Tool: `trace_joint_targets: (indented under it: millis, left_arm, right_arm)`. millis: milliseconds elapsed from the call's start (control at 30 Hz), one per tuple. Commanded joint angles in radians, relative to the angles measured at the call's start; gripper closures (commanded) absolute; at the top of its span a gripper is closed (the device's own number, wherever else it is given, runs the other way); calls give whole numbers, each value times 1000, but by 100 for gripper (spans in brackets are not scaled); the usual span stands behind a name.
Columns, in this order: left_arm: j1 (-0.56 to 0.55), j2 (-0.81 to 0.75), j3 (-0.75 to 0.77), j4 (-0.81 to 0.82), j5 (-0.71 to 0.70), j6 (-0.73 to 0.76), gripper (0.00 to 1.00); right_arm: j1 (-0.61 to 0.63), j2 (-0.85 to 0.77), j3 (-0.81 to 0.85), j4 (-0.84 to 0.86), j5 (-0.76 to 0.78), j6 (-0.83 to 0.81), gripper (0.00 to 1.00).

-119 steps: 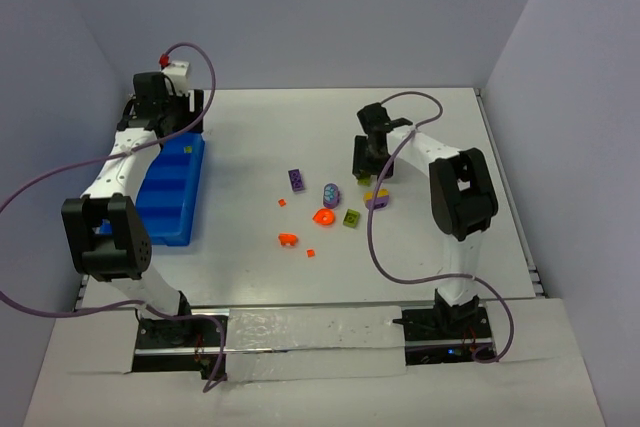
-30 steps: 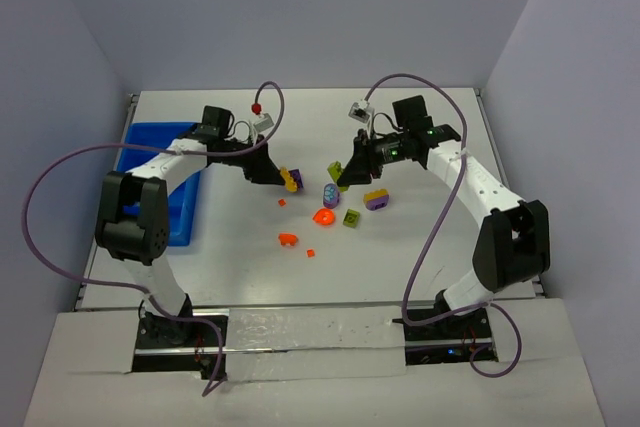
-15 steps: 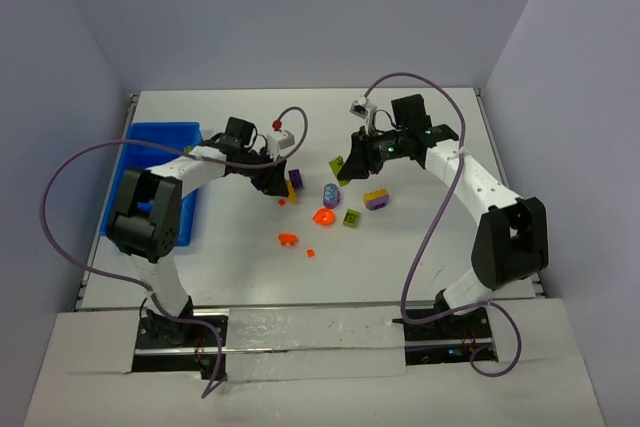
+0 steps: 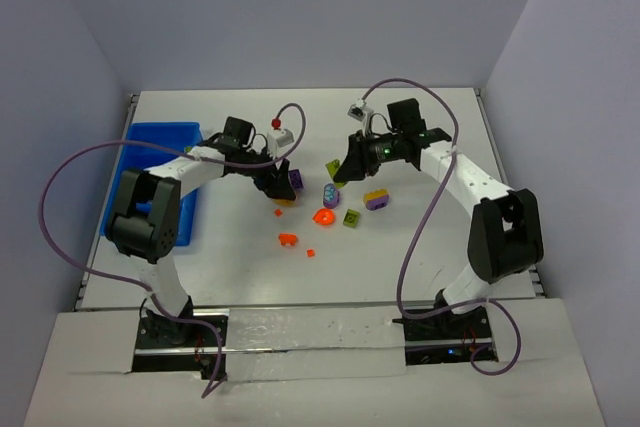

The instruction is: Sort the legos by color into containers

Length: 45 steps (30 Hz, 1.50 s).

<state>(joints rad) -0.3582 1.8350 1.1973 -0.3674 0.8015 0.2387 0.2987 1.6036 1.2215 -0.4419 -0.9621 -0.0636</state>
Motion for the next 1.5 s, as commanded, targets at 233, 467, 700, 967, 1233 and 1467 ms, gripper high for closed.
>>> trace_joint_targets:
  millis: [233,467,700,967,1233,1467]
  left_arm:
    - [36,-175,48,78,582,-142,22]
    - [23,-195,50,39,599,-102,22]
    - [-5,-218,26,47,576,-88,23]
    - [-25,-220,15,50,564,-80,26]
    - [-36,-224,10,5,584,-28,52]
    - [-38,-219,25,-62,598,32,63]
  right_arm:
    - [110,29,4,-63,-153,-122,100]
    - [181,12,20,-64,-123,-113,100]
    - [211,19,51,-66,-144,-96,100]
    - [221,22,72,-67,-157,-76,100]
    - [221,58,101,-77,-179,-46,100]
    - [220,76,114,-83,-177,-38,100]
